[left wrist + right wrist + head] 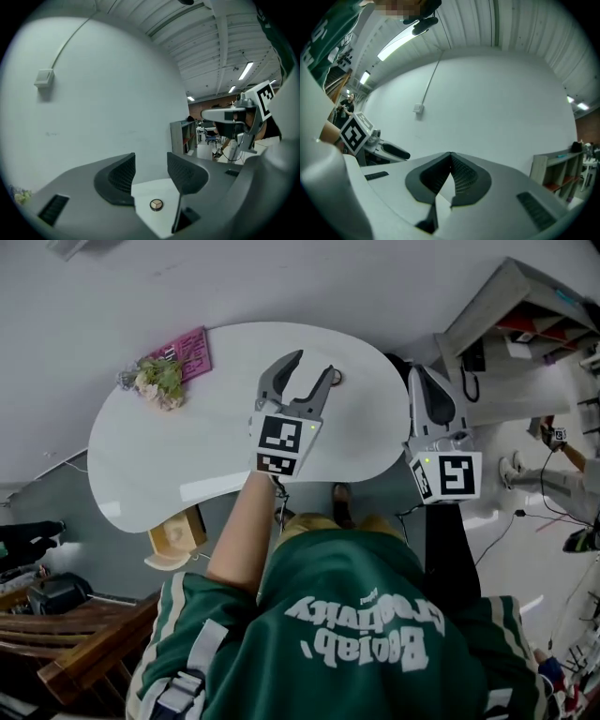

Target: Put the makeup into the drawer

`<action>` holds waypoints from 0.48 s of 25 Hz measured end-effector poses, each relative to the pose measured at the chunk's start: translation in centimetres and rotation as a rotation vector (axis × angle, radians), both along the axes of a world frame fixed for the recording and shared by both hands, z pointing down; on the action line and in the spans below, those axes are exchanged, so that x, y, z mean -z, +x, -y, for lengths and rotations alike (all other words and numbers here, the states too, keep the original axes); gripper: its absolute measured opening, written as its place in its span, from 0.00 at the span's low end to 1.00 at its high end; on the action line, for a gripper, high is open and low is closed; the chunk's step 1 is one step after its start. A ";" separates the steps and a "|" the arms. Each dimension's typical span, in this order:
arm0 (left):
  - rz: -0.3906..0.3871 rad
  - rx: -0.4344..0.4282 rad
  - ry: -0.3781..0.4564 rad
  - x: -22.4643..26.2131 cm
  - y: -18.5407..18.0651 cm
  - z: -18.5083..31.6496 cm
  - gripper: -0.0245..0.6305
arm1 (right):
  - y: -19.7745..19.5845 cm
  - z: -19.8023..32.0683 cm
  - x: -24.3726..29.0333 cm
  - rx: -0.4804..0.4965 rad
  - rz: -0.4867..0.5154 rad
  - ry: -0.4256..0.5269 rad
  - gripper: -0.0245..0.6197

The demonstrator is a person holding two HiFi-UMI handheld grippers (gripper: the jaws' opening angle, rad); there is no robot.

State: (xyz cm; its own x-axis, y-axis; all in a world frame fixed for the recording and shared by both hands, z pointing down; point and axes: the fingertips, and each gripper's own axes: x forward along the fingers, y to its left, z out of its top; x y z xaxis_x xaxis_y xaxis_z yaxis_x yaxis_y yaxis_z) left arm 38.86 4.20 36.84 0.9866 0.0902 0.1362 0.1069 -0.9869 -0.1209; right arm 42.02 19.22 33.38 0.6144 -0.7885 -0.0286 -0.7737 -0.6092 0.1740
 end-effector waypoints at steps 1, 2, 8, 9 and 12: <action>0.038 -0.013 -0.003 -1.6 0.7 -0.4 0.39 | 0.3 -0.4 -0.3 -0.005 0.007 0.000 0.05; 0.079 -0.026 -0.005 -3.3 1.4 -0.7 0.39 | 0.5 -0.8 -0.6 -0.010 0.014 -0.001 0.05; 0.318 -0.044 -0.072 -13.7 4.6 -0.9 0.45 | 1.9 -3.7 -2.4 -0.058 0.047 -0.016 0.05; 0.352 -0.041 -0.076 -15.2 5.0 -0.8 0.46 | 2.2 -4.3 -2.6 -0.069 0.052 -0.020 0.05; 0.447 -0.037 -0.065 -19.4 6.0 -0.7 0.50 | 2.7 -6.1 -3.3 -0.099 0.062 -0.034 0.05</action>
